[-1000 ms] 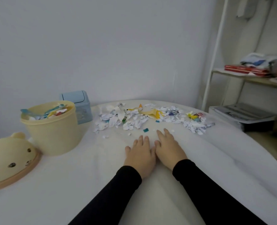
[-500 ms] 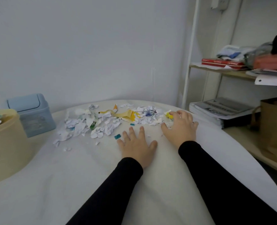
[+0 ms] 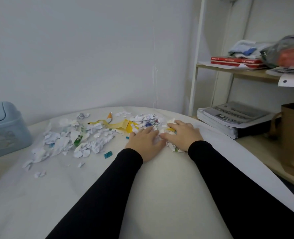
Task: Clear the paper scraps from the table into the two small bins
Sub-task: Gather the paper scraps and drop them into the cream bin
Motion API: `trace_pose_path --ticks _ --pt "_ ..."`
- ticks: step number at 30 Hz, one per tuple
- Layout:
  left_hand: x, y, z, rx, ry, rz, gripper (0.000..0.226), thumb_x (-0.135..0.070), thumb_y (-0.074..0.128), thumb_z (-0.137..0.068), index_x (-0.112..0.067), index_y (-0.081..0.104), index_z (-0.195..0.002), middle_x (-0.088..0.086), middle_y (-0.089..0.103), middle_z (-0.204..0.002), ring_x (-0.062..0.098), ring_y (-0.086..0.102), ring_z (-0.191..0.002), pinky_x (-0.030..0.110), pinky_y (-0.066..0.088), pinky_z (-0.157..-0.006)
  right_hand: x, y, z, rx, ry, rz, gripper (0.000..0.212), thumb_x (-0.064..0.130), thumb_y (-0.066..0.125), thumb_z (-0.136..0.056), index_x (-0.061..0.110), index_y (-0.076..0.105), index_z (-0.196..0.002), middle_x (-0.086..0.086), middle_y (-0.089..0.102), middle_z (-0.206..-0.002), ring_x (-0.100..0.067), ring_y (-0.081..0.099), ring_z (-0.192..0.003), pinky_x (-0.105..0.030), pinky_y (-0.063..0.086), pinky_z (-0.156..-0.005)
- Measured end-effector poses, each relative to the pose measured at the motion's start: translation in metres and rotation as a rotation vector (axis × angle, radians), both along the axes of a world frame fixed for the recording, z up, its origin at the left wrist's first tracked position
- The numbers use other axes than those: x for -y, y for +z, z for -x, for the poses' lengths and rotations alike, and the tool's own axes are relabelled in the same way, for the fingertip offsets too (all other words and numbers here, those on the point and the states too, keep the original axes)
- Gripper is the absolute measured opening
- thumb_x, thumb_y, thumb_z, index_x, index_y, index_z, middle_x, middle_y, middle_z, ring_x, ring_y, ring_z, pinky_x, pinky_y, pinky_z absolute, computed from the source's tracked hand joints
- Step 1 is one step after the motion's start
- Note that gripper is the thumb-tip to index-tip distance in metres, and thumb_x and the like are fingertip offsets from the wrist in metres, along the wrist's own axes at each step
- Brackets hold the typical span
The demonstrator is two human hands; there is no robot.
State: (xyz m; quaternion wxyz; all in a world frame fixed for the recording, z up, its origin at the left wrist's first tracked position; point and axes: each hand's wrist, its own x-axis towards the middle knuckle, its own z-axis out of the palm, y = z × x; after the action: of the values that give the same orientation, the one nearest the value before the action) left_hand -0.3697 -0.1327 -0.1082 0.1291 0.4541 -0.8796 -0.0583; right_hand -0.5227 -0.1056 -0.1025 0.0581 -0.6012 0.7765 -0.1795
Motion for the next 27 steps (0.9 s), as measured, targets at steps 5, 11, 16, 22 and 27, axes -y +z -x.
trace_pose_path --ticks 5,11,16,22,27 --pt "-0.003 0.002 -0.018 -0.144 -0.010 -0.034 0.041 -0.042 0.044 -0.094 -0.020 0.058 -0.126 -0.003 0.055 -0.131 0.018 0.050 -0.121 0.036 0.036 -0.105 -0.007 -0.001 -0.017 0.004 0.100 0.038 0.055 0.058 0.048 -0.086 0.035 0.047 -0.136 0.007 0.037 -0.147 -0.022 0.032 -0.134 -0.043 0.023 -0.109" --pt "-0.029 0.008 -0.057 -0.172 0.133 -0.013 0.033 -0.023 0.049 -0.089 -0.020 0.064 -0.118 -0.002 0.064 -0.120 0.016 0.057 -0.109 0.032 0.043 -0.098 -0.026 0.000 -0.057 0.054 0.267 0.065 0.048 0.052 0.050 -0.089 0.033 0.049 -0.134 0.007 0.033 -0.148 -0.019 0.032 -0.135 -0.038 0.023 -0.110" --pt "-0.054 0.013 -0.092 -0.098 0.356 0.183 0.030 -0.033 0.042 -0.090 -0.031 0.065 -0.109 -0.013 0.060 -0.123 0.016 0.049 -0.114 0.039 0.029 -0.096 -0.044 0.005 -0.080 0.153 0.268 0.227 0.054 0.057 0.050 -0.087 0.035 0.046 -0.136 0.008 0.028 -0.151 -0.015 0.032 -0.137 -0.041 0.025 -0.111" --pt "-0.072 0.000 -0.108 -0.007 0.369 -0.036 0.059 -0.063 0.034 -0.088 -0.036 0.035 -0.140 -0.004 0.026 -0.153 0.021 0.025 -0.138 0.047 0.017 -0.108 -0.061 -0.001 -0.091 0.065 0.015 0.069 0.054 0.046 0.035 -0.097 0.017 0.034 -0.142 -0.010 0.042 -0.139 -0.030 0.039 -0.126 -0.041 0.032 -0.102" --pt "-0.069 -0.001 -0.098 -0.134 0.345 0.063 0.049 -0.056 0.033 -0.093 -0.030 0.046 -0.133 -0.005 0.037 -0.144 0.016 0.031 -0.133 0.042 0.018 -0.107 -0.071 0.003 -0.093 0.185 0.290 0.084 0.048 0.029 0.040 -0.098 0.025 0.033 -0.145 0.002 0.034 -0.151 -0.016 0.032 -0.137 -0.036 0.024 -0.114"
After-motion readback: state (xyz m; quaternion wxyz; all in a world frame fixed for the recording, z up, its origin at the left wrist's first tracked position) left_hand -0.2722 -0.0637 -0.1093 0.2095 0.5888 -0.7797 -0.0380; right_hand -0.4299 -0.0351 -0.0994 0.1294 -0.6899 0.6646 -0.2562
